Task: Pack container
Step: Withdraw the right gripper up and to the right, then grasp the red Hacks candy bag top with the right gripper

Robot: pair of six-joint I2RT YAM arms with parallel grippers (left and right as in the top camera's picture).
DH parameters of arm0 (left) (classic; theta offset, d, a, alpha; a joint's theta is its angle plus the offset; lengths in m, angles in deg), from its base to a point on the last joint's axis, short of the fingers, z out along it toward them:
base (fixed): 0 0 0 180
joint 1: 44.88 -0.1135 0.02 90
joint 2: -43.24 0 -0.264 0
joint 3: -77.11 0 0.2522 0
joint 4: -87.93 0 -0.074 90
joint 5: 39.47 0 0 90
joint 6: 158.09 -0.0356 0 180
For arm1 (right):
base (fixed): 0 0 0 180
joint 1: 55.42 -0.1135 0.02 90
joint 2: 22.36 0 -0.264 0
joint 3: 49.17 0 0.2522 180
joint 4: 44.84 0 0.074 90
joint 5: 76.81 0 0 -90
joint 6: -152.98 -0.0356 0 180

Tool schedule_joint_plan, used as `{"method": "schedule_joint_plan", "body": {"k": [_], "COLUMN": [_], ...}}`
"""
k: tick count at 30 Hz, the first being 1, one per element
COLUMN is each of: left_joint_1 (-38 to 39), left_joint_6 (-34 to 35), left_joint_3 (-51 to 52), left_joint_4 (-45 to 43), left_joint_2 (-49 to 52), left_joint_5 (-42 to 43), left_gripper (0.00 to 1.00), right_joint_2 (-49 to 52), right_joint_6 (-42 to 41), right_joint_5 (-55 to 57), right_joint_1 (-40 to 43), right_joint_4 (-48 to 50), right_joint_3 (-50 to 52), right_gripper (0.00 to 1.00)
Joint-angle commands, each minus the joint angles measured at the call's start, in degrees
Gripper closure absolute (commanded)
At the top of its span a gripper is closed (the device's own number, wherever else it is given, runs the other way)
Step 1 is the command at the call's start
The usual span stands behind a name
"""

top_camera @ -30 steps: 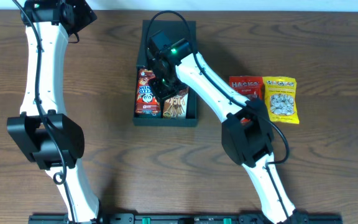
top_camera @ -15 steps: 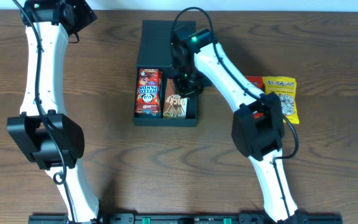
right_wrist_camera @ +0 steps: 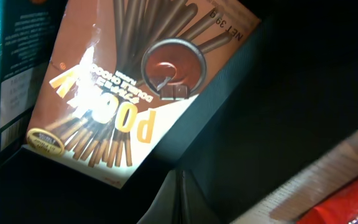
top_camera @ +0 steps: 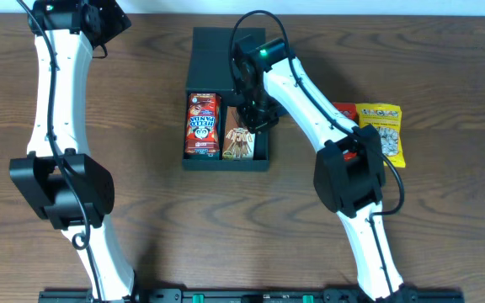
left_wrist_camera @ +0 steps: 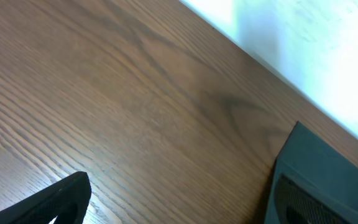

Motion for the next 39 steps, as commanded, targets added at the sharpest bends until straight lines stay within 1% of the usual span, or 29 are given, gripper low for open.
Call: {"method": "schedule_joint_plan", "body": {"k": [1, 4, 6, 9, 12, 15, 20, 21, 22, 24, 25, 26, 27, 29, 32, 39], "left_joint_1": [-0.24, -0.24, -0.24, -0.24, -0.24, -0.24, -0.24, -0.24, -0.24, -0.24, -0.24, -0.24, -0.24, -0.24, -0.24, -0.24], "left_joint_6": [0.66, 0.66, 0.66, 0.66, 0.66, 0.66, 0.68, 0.68, 0.68, 0.68, 0.68, 0.68, 0.68, 0.68, 0.68, 0.68], "left_joint_3": [0.22, 0.22, 0.22, 0.22, 0.22, 0.22, 0.22, 0.22, 0.22, 0.22, 0.22, 0.22, 0.22, 0.22, 0.22, 0.22], "left_joint_4": [0.31, 0.33, 0.31, 0.26, 0.31, 0.31, 0.28, 0.28, 0.28, 0.28, 0.28, 0.28, 0.28, 0.28, 0.28, 0.13], "left_joint_2": [-0.04, -0.04, -0.04, -0.04, -0.04, -0.04, -0.04, -0.04, -0.04, -0.04, -0.04, -0.04, -0.04, -0.04, -0.04, -0.04], "left_joint_5": [-1.01, -1.01, -1.01, -1.03, -1.03, -1.03, -1.03, -1.03, -1.03, -1.03, -1.03, -1.01, -1.01, -1.01, -1.01, -1.01], "left_gripper": [0.05, 0.05, 0.04, 0.05, 0.05, 0.05, 0.05, 0.05, 0.05, 0.05, 0.05, 0.05, 0.05, 0.05, 0.05, 0.05], "right_joint_2": [-6.23, -11.69, -14.23, -14.95, -14.58, -14.58, -14.51, -14.51, -14.51, -14.51, -14.51, -14.51, -14.51, -14.51, -14.51, -14.51], "right_joint_6": [1.31, 2.49, 5.33, 6.54, 7.30, 7.37, 9.75, 10.23, 10.56, 10.56, 10.54, 10.54, 10.54, 10.54, 10.54, 10.32], "right_joint_5": [-1.25, -1.20, -0.48, 3.80, 3.34, 0.96, -8.59, -9.92, -10.95, -12.20, -12.50, -12.68, -13.03, -13.97, -14.38, -15.41], "right_joint_1": [0.98, 3.82, 6.67, 11.93, 16.83, 21.44, 27.69, 28.55, 29.42, 30.73, 31.32, 31.91, 32.54, 33.66, 35.23, 35.56], "right_joint_4": [-0.02, 0.94, 0.68, -2.36, -3.39, -2.36, 1.11, 2.10, 3.26, 5.55, 6.69, 7.78, 8.79, 10.36, 13.38, 18.95], "right_joint_3": [-3.43, -4.02, -4.02, -3.89, -1.68, 1.88, 9.75, 11.74, 14.08, 18.36, 20.22, 22.08, 23.61, 25.70, 29.07, 35.10], "right_gripper": [0.99, 0.99, 0.99, 0.98, 0.99, 0.99, 0.98, 0.97, 0.90, 0.81, 0.75, 0.66, 0.61, 0.55, 0.51, 0.51]}}
